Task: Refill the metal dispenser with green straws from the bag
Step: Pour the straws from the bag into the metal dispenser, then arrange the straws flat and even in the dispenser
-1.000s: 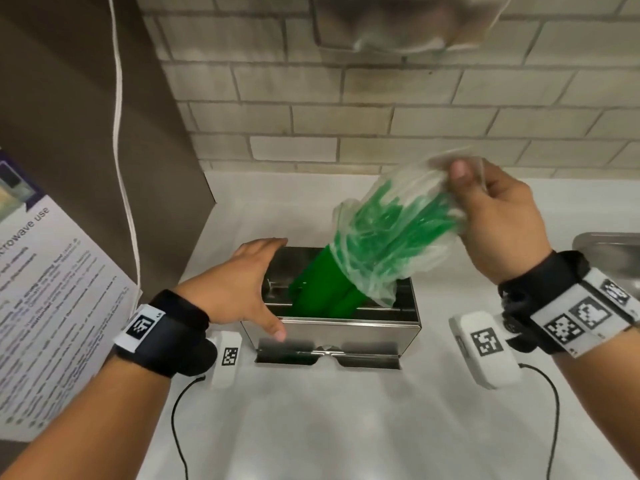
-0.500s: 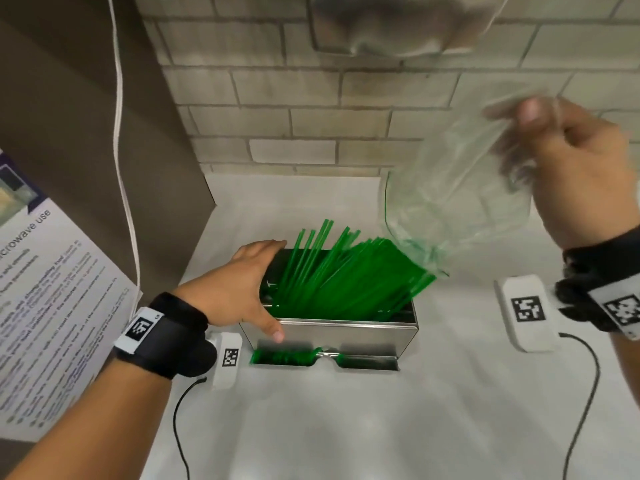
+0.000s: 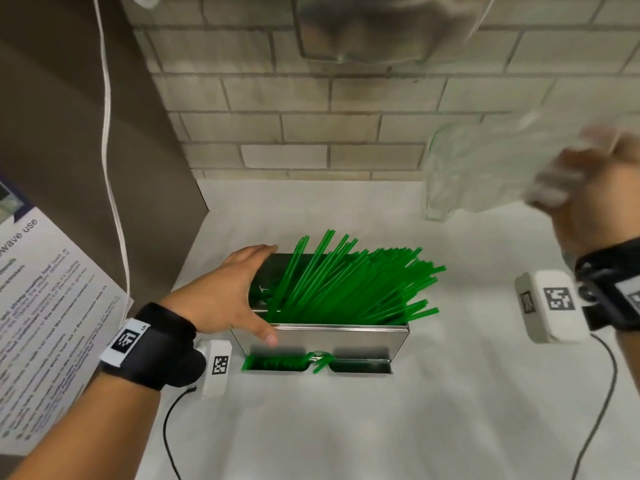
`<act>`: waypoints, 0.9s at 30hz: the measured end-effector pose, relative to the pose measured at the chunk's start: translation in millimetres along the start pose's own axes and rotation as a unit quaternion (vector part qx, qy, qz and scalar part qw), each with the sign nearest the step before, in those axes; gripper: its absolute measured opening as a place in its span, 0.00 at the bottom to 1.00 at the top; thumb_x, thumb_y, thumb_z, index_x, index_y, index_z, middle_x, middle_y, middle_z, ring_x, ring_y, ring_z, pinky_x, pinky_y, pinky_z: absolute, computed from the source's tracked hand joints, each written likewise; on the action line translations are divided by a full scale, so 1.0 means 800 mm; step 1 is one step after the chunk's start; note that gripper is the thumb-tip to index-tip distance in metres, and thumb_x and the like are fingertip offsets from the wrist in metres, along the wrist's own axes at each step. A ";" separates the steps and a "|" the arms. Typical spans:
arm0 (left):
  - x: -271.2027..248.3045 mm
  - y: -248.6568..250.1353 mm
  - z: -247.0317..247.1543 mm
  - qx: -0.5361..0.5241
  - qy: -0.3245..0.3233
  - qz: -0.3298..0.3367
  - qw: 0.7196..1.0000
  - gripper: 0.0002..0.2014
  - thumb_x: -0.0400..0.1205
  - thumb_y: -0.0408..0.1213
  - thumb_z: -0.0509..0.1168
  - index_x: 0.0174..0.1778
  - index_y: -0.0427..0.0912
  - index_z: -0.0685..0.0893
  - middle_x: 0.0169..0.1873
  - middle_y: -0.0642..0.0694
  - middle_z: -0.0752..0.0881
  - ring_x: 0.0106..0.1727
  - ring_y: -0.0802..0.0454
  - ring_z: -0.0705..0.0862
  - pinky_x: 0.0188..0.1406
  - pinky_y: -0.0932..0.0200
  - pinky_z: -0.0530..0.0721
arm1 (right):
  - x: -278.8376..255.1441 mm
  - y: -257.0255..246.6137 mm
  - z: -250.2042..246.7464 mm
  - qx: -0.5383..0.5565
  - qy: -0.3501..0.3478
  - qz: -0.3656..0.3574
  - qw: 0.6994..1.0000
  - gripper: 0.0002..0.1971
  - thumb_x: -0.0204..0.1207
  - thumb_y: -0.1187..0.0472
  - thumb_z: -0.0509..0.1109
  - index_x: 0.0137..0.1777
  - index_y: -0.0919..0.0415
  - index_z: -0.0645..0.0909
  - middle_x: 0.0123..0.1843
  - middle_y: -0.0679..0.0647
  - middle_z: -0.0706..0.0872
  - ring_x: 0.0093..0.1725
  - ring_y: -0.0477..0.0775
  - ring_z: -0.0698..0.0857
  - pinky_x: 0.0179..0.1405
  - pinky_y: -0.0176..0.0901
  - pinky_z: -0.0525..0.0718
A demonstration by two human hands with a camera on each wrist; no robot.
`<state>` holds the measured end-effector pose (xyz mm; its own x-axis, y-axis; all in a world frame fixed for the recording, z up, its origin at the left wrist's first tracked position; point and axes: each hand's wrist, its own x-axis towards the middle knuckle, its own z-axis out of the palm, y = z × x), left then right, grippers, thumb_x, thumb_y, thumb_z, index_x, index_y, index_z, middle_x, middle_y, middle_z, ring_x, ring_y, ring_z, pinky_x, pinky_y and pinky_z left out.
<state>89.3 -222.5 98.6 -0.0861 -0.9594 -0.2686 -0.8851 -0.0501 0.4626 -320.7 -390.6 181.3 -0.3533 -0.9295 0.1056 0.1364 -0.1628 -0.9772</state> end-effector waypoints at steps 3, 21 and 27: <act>-0.010 0.012 -0.003 -0.018 0.092 0.032 0.995 0.52 0.65 0.71 0.73 0.85 0.57 0.64 0.82 0.57 0.67 0.81 0.58 0.65 0.79 0.61 0.64 | -0.026 0.055 -0.010 0.035 -0.033 0.189 0.981 0.19 0.82 0.64 0.67 0.72 0.60 0.74 0.60 0.58 0.79 0.55 0.62 0.87 0.45 0.65 0.90; 0.037 0.081 0.046 -0.027 -0.011 -0.004 1.000 0.31 0.74 0.55 0.78 0.68 0.44 0.80 0.60 0.51 0.88 0.59 0.53 0.87 0.61 0.50 0.87 | -0.125 0.013 0.033 -0.258 -0.297 -0.090 0.915 0.06 0.79 0.65 0.73 0.53 0.57 0.88 0.52 0.58 0.92 0.50 0.58 0.90 0.53 0.48 0.86; 0.049 0.075 0.047 -0.090 -0.005 0.030 0.996 0.08 0.77 0.45 0.78 0.40 0.57 0.83 0.32 0.60 0.84 0.32 0.68 0.80 0.36 0.67 0.75 | -0.198 0.032 0.070 -0.288 -0.551 -0.036 0.783 0.03 0.79 0.64 0.75 0.50 0.59 0.89 0.42 0.57 0.92 0.37 0.47 0.87 0.43 0.39 0.86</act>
<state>15.4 -252.3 83.9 -0.1411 -0.9592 -0.2448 -0.7828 -0.0433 0.6208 -209.1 -266.4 149.8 0.7148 -0.6974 -0.0508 -0.3984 -0.3464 -0.8493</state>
